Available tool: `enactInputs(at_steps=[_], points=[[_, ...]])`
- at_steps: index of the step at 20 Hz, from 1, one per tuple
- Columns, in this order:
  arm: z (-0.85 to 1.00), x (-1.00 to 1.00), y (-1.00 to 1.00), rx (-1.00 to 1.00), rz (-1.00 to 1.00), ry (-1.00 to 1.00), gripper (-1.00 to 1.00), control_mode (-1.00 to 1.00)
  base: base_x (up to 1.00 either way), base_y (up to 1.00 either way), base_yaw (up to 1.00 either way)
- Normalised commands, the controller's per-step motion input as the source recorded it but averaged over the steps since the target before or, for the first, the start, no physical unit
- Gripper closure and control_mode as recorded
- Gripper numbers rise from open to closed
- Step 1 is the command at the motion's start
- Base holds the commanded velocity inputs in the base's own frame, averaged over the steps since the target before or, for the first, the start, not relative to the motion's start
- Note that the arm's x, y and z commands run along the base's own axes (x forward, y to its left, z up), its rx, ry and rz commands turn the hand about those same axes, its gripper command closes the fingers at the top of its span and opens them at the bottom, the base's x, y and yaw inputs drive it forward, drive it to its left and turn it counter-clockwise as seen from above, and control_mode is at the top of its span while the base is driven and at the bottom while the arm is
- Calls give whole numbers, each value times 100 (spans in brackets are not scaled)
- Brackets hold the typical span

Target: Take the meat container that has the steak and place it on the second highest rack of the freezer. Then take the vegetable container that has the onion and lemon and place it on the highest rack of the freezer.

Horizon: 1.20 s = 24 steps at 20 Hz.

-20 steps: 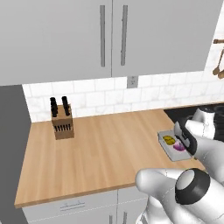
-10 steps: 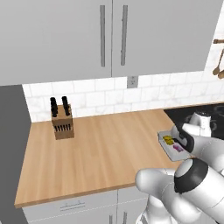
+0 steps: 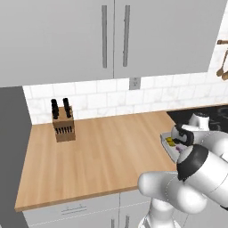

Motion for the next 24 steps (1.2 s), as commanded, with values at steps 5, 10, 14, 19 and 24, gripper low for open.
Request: enactInputs(at_steps=[5, 10, 14, 19, 24], points=[[-24, 8, 0, 0, 0, 3, -100, -100, 0, 0, 0], [-38, 0, 0, 0, 0, 0, -100, -100, 0, 0, 0], [-3, 0, 1, 0, -1, -1, -100, -100, 0, 0, 0], [0, 0, 0, 0, 0, 0, 100, -100, 0, 0, 0], [0, 0, 0, 0, 0, 0, 100, -100, 0, 0, 0]])
